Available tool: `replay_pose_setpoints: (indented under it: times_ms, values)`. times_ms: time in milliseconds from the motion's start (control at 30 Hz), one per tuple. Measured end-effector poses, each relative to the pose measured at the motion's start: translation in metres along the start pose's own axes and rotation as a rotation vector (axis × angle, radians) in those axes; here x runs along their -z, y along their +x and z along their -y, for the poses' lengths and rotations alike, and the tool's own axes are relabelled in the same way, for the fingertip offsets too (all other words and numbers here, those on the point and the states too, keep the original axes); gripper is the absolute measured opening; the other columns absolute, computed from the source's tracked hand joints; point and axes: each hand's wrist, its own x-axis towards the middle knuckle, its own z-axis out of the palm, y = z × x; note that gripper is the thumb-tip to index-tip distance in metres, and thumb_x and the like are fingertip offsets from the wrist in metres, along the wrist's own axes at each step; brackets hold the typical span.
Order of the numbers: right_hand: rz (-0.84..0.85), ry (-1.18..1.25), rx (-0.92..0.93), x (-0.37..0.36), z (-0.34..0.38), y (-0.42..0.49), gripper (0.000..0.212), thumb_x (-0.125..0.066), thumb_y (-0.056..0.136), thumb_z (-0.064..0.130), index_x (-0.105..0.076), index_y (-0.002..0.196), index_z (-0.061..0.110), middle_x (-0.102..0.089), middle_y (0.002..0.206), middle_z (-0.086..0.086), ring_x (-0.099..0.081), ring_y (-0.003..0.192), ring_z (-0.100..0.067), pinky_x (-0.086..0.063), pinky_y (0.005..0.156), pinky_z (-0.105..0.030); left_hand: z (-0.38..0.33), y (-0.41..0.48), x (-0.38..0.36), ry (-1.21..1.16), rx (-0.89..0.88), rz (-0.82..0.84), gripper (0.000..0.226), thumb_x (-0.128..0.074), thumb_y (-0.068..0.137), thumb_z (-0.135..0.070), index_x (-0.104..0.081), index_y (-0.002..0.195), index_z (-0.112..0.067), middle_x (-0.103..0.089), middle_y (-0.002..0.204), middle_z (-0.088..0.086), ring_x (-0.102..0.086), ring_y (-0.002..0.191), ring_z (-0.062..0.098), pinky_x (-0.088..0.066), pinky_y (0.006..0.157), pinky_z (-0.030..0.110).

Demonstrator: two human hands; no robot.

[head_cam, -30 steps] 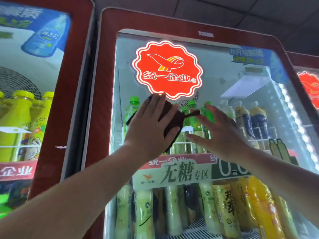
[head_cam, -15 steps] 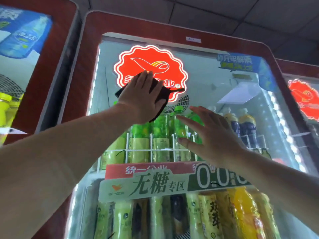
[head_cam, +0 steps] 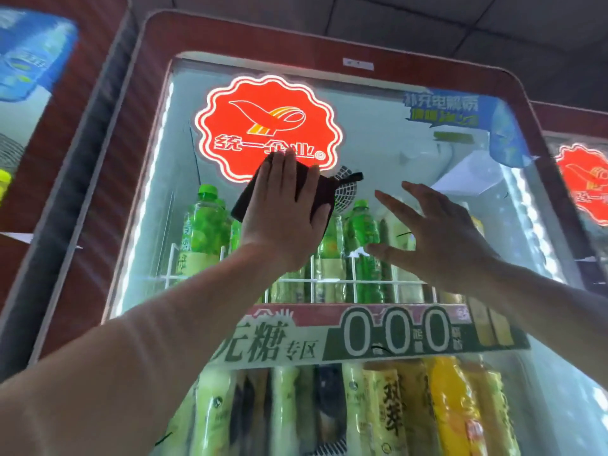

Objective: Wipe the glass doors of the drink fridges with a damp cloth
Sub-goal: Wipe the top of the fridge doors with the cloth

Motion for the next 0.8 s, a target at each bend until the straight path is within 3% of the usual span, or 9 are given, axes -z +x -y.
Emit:
replay_pose_setpoints:
  times_ms: [200, 367, 467, 600, 700, 800]
  values:
    - [0.042, -0.04, 0.03, -0.008, -0.006, 0.004, 0.088, -0.019, 0.074, 0.089, 0.005, 0.151, 0.055, 0.013, 0.166, 0.009, 0.014, 0.152, -0.014, 0.006, 0.122, -0.04, -0.019, -0.043, -0.006, 0.0, -0.166, 0.016, 0.073, 0.019, 0.09, -0.045, 0.008, 0.156, -0.016, 0.013, 0.162, 0.025, 0.012, 0.151, 0.037, 0.004, 0.122, 0.049]
    - [0.004, -0.058, 0.057, -0.009, -0.007, 0.004, 0.084, -0.025, 0.081, 0.085, 0.0, 0.153, 0.051, 0.014, 0.166, 0.01, 0.017, 0.151, -0.014, 0.009, 0.121, -0.039, -0.009, -0.03, -0.012, 0.006, -0.28, -0.086, 0.062, -0.01, 0.102, -0.039, -0.027, 0.155, -0.013, -0.018, 0.161, 0.025, -0.017, 0.15, 0.04, -0.017, 0.122, 0.053]
    - [0.004, -0.071, 0.084, -0.008, -0.01, 0.005, 0.085, -0.023, 0.08, 0.086, -0.001, 0.154, 0.049, 0.016, 0.165, 0.009, 0.017, 0.151, -0.015, 0.009, 0.121, -0.04, -0.005, -0.014, -0.009, -0.005, -0.317, -0.065, 0.062, -0.009, 0.101, -0.04, -0.027, 0.155, -0.015, -0.019, 0.162, 0.021, -0.017, 0.15, 0.038, -0.016, 0.122, 0.051]
    - [-0.005, -0.07, 0.105, -0.003, -0.027, 0.001, 0.093, -0.02, 0.075, 0.091, 0.009, 0.153, 0.05, 0.016, 0.166, 0.008, 0.015, 0.152, -0.015, 0.007, 0.121, -0.038, -0.005, 0.028, 0.002, 0.047, -0.217, 0.03, 0.075, 0.012, 0.092, -0.049, -0.004, 0.159, -0.019, 0.003, 0.165, 0.018, 0.002, 0.152, 0.033, 0.002, 0.124, 0.044]
    - [0.01, -0.038, 0.047, 0.004, -0.048, -0.007, 0.095, -0.027, 0.076, 0.089, 0.01, 0.153, 0.047, 0.012, 0.166, 0.006, 0.011, 0.152, -0.016, 0.002, 0.122, -0.038, -0.012, 0.064, 0.006, 0.035, -0.044, 0.076, 0.063, -0.001, 0.101, -0.046, 0.006, 0.158, -0.021, 0.014, 0.164, 0.016, 0.013, 0.152, 0.031, 0.009, 0.123, 0.042]
    - [0.013, -0.022, -0.014, 0.006, -0.074, -0.016, 0.104, -0.022, 0.067, 0.089, 0.006, 0.155, 0.043, 0.008, 0.166, 0.005, 0.006, 0.153, -0.016, -0.004, 0.122, -0.04, -0.026, 0.082, 0.005, -0.01, 0.1, 0.082, 0.06, -0.007, 0.104, -0.045, 0.007, 0.158, -0.022, 0.018, 0.163, 0.016, 0.016, 0.151, 0.031, 0.011, 0.122, 0.043]
